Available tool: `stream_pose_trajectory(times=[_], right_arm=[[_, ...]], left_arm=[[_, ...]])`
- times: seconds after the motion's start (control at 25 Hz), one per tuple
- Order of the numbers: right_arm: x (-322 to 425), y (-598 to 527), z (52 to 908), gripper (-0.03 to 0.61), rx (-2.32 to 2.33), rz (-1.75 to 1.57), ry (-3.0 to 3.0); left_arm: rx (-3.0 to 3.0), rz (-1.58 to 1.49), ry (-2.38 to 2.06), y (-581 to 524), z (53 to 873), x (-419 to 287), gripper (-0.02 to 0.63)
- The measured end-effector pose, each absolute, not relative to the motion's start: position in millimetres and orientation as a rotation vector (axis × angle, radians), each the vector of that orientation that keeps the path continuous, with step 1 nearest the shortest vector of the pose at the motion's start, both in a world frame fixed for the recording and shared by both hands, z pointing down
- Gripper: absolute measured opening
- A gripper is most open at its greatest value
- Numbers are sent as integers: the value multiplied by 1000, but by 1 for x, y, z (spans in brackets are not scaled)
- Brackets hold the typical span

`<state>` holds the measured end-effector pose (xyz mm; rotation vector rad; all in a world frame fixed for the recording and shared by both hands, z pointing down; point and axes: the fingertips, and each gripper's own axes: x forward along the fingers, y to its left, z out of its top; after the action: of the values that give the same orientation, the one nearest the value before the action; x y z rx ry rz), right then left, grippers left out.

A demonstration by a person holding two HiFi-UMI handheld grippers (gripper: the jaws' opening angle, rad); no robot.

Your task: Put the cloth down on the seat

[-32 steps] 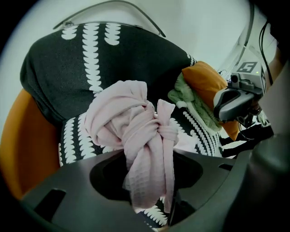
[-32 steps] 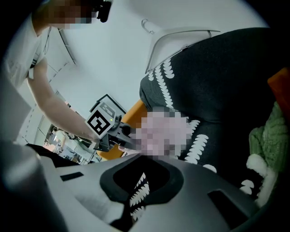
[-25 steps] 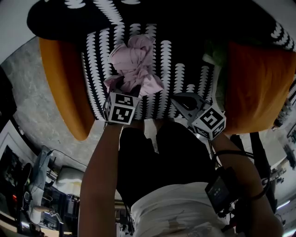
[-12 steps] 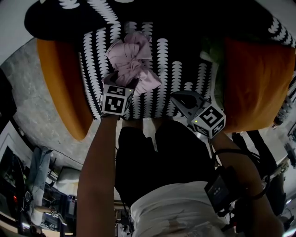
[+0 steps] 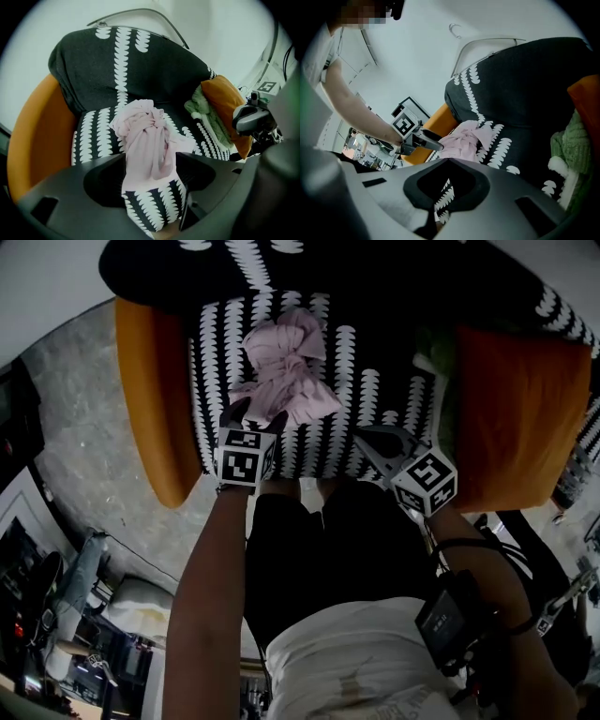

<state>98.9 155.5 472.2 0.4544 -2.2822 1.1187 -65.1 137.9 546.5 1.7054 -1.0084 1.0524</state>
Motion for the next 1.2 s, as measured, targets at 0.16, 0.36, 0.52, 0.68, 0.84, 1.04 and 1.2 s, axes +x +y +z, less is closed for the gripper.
stream_pose_trajectory(times=[0.16, 0.36, 0.52, 0.68, 0.84, 1.04, 1.2], right_arm=[[92, 147, 455, 15, 439, 1096, -2289], [66, 168, 440, 15, 410, 1065, -2312], [56, 164, 431, 15, 413, 1041, -2310], [59, 157, 416, 15, 442, 1024, -2298], [51, 154, 406, 15, 452, 1001, -2334], [47, 157, 381, 15, 461, 972, -2347], [40, 154, 352, 15, 473, 943, -2368]], left_arm=[[1674, 1046, -1024, 154, 528, -73, 330], [1662, 983, -1082, 193, 504, -99, 283], [1703, 927, -1097, 197, 481, -104, 247], [1774, 909, -1063, 198, 458, -97, 225], [1848, 945, -1043, 198, 439, -103, 191], [1891, 919, -1048, 206, 405, -103, 141], [1904, 885, -1087, 209, 375, -106, 85]])
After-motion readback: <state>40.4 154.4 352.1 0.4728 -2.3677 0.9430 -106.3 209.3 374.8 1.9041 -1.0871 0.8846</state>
